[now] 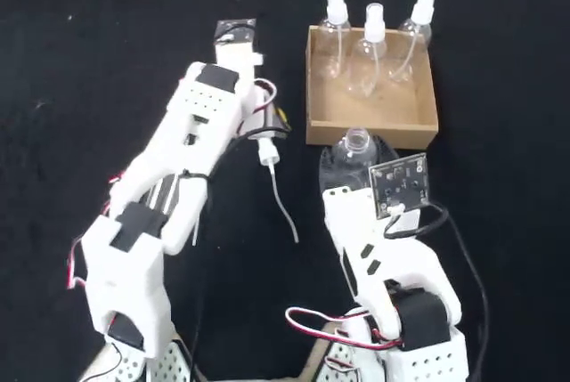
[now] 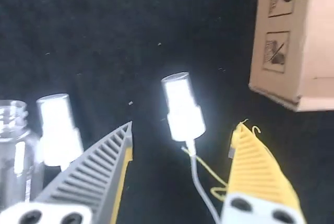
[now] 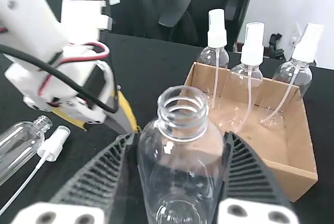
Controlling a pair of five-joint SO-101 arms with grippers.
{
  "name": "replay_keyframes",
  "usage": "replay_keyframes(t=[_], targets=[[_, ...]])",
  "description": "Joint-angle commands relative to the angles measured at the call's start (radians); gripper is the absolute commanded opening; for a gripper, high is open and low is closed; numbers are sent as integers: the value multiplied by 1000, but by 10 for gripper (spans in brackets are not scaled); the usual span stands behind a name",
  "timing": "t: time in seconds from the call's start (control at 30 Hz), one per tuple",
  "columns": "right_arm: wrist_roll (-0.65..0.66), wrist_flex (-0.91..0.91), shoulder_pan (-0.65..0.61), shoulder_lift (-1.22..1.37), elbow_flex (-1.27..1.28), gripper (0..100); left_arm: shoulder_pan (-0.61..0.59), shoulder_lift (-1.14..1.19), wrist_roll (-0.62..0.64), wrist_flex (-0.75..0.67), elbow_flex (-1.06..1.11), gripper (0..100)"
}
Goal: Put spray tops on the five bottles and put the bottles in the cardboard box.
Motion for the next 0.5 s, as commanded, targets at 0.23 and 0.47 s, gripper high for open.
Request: replay_keyframes(t=[0.23,0.47], targets=[[-9,-17,18,-15,-15,191,12,110,51,-87,-82,292],[-6,-17,18,-15,-16,191,47,160,126,-137,-41,289]])
